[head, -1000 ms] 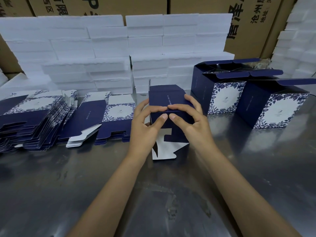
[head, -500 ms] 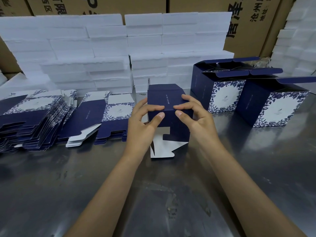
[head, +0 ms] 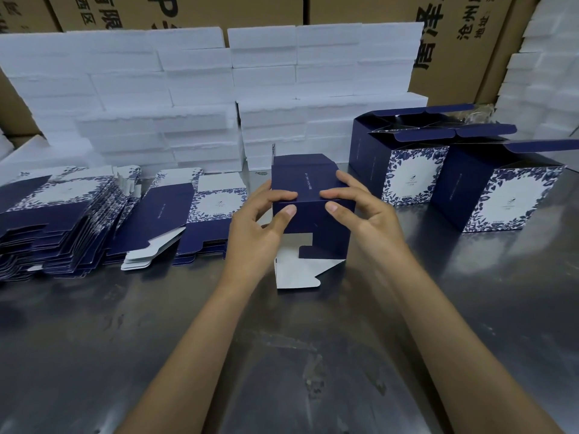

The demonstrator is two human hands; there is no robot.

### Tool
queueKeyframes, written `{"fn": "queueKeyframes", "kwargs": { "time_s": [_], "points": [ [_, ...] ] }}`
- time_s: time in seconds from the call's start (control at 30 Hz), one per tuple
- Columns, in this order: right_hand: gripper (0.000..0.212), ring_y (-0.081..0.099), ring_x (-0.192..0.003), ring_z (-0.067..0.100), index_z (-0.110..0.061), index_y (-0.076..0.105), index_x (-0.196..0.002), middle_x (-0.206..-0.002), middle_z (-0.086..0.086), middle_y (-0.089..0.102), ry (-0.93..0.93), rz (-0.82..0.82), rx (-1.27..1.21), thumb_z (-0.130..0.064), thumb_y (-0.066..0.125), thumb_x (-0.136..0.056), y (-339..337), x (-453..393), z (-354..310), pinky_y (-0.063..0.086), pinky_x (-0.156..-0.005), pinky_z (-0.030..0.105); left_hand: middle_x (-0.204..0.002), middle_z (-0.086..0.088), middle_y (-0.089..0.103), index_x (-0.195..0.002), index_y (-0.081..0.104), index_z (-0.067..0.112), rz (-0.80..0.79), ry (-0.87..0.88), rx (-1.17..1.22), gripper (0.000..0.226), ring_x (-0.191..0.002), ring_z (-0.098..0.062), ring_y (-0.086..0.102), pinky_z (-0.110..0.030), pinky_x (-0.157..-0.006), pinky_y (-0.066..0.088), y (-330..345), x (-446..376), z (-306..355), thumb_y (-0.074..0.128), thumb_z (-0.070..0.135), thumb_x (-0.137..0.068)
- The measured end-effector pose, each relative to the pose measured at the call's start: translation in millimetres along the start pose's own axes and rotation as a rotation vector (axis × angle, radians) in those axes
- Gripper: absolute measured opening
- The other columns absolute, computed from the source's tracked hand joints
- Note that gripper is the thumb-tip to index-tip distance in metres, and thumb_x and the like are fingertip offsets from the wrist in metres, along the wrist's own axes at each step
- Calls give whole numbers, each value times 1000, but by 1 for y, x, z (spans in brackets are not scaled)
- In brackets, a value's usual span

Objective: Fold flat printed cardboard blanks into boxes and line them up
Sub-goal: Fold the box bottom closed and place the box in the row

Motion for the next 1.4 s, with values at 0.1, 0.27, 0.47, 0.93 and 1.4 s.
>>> {"fn": "queueKeyframes", "kwargs": {
  "time_s": [0.1, 0.27, 0.47, 0.93, 1.4],
  "points": [
    [25, 46, -136, -7, -29, 77, -99, -151, -9, 52, 20, -38, -7, -6, 68, -95, 0, -2, 3, 43, -106, 19, -127, 17, 64, -112, 69, 33, -18, -64, -43, 23, -117, -14, 62, -35, -101, 50, 0, -1, -9, 65, 17, -97],
    [27, 51, -134, -2, -32, 74, -122, -147, -16, 56, 77, 6, -120, -20, 61, -102, -11, -1, 12, 47, -107, 24, -107, 29, 67, -115, 69, 34, 42, -66, -77, 25, -94, 9, 63, -7, -80, 46, -9, 2, -9, 62, 17, -98],
    [45, 62, -111, 1, -30, 54, -140, -147, -7, 56, 313, 204, -138, -9, 55, -100, -40, -4, 48, 50, -91, 26, -106, 4, 70, -127, 55, 39, 282, -300, 148, 30, -91, -12, 65, -30, -82, 51, -34, 5, -37, 49, 20, -105],
    [42, 51, -138, 9, -36, 73, -122, -148, -11, 55, 83, -36, -142, -31, 78, -81, -10, -4, 10, 42, -114, 37, -69, -9, 68, -99, 69, 5, -288, -476, -475, 23, -42, -16, 56, -28, -41, 48, 32, 28, -64, 61, 26, -99],
    [60, 44, -136, 4, -50, 52, -137, -147, -26, 46, 123, -215, 208, -24, 78, -89, 20, 13, 7, 42, -114, 43, -137, 16, 37, -140, 43, 32, 250, 53, -353, 48, -131, -2, 38, -12, -97, 31, -30, 4, 4, 56, 33, -93]
  ]
}}
Point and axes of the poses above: each hand's wrist, its own x-axis away from the middle knuckle, its own y-axis out of the palm, z = x × y, the point moved 10 cm from there along -x, towards the middle knuckle
